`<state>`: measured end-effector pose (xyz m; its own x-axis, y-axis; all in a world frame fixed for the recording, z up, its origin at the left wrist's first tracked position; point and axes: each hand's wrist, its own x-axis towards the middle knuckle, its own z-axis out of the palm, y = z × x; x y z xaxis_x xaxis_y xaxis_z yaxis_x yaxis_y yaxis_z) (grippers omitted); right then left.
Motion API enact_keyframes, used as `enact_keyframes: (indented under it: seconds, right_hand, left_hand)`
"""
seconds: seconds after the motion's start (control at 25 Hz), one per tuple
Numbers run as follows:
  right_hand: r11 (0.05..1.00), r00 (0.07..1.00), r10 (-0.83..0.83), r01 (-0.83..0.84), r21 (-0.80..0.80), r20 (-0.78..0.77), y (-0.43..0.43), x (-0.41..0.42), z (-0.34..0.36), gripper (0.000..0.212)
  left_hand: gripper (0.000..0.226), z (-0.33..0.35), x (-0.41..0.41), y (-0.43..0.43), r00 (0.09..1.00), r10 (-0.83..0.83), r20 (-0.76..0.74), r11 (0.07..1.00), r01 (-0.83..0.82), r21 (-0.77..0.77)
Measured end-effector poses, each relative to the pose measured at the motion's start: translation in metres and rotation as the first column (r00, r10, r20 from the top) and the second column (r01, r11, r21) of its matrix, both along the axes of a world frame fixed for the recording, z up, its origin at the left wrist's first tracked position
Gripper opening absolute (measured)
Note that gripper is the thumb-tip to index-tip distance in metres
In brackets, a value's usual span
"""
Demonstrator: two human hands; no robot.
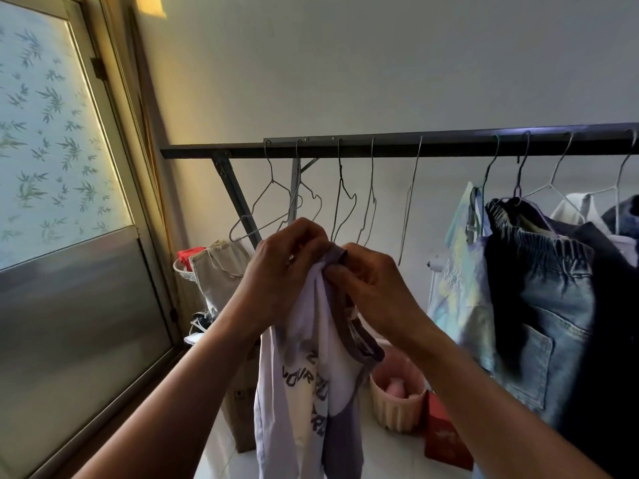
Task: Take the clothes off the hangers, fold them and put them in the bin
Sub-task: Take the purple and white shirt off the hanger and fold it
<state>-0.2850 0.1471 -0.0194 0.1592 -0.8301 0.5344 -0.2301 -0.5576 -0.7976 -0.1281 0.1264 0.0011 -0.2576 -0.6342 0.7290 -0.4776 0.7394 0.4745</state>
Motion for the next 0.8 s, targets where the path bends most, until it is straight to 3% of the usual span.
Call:
enact_keyframes:
  seconds: [0.16,0.24,0.32,0.36,0.44,0.56,0.68,0.8]
  right_hand:
    - [0.999,0.999,0.011,-0.009,-0.046,0.038,-0.001,0.000,0.004,0.020]
    - [0.997,0.999,-0.015,0.018,-0.073,0.046,0.000,0.004,0.007,0.022]
    - [0.997,0.999,-0.007,0.010,-0.083,0.039,-0.001,0.001,0.010,0.018]
    - [0.996,1.000,-0.007,0.007,-0.091,-0.002,-0.001,0.000,0.011,0.014]
    - [0.991,0.987,-0.082,0.066,-0.119,-0.139,-0.002,-0.001,0.010,0.007]
    - [0.965,0.950,-0.248,0.225,-0.135,-0.192,-0.004,-0.003,0.009,0.020]
    - [0.977,0.971,-0.204,0.195,-0.087,-0.122,-0.005,-0.007,0.013,0.030]
    - [0.997,0.992,-0.062,0.056,-0.056,-0.107,-0.004,-0.005,0.017,0.028]
  left_hand:
    - [0.008,0.000,0.008,0.011,0.998,-0.001,-0.055,0.998,0.004,0.065]
    - [0.012,0.002,0.020,0.018,0.989,-0.081,-0.122,0.958,0.111,0.264]
    - [0.018,0.003,0.036,0.022,0.985,-0.169,-0.043,0.850,0.168,0.500]
    - [0.014,0.001,0.041,0.023,0.984,-0.175,0.017,0.840,0.141,0.524]
    - [0.010,-0.003,0.039,0.024,0.994,-0.094,0.050,0.906,0.065,0.419]
    - [0.036,-0.004,0.034,0.025,0.998,0.023,0.062,0.943,-0.042,0.329]
    - [0.052,0.002,0.041,0.027,0.995,-0.097,-0.006,0.893,0.090,0.440]
    - [0.035,0.002,0.030,0.023,0.967,-0.235,-0.102,0.849,0.255,0.463]
